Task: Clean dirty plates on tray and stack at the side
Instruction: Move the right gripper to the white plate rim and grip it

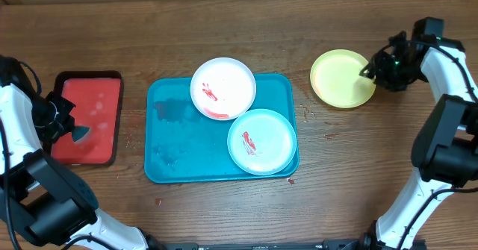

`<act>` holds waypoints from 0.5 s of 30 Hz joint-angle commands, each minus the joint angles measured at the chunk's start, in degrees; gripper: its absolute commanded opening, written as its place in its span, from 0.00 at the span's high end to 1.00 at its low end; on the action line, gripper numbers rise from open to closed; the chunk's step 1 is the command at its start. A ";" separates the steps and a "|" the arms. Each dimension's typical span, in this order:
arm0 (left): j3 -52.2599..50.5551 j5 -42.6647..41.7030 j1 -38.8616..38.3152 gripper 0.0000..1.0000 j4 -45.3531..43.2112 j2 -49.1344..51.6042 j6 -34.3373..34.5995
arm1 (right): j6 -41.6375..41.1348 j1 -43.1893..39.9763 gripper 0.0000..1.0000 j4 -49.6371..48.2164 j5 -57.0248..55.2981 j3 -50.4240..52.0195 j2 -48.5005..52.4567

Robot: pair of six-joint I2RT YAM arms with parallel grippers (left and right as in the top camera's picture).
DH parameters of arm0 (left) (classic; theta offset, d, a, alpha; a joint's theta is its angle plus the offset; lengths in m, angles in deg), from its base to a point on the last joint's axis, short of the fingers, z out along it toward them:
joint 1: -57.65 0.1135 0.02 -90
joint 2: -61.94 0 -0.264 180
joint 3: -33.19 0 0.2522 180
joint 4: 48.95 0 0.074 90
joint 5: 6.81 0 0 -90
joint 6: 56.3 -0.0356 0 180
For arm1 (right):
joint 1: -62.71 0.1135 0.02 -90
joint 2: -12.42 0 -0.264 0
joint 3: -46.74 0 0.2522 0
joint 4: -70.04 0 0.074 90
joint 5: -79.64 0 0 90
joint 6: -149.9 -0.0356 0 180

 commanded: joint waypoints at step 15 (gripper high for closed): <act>1.05 -1.73 -0.15 0.96 0.15 0.20 -1.14 | 0.22 32.44 0.46 -22.67 -15.87 0.20 -1.49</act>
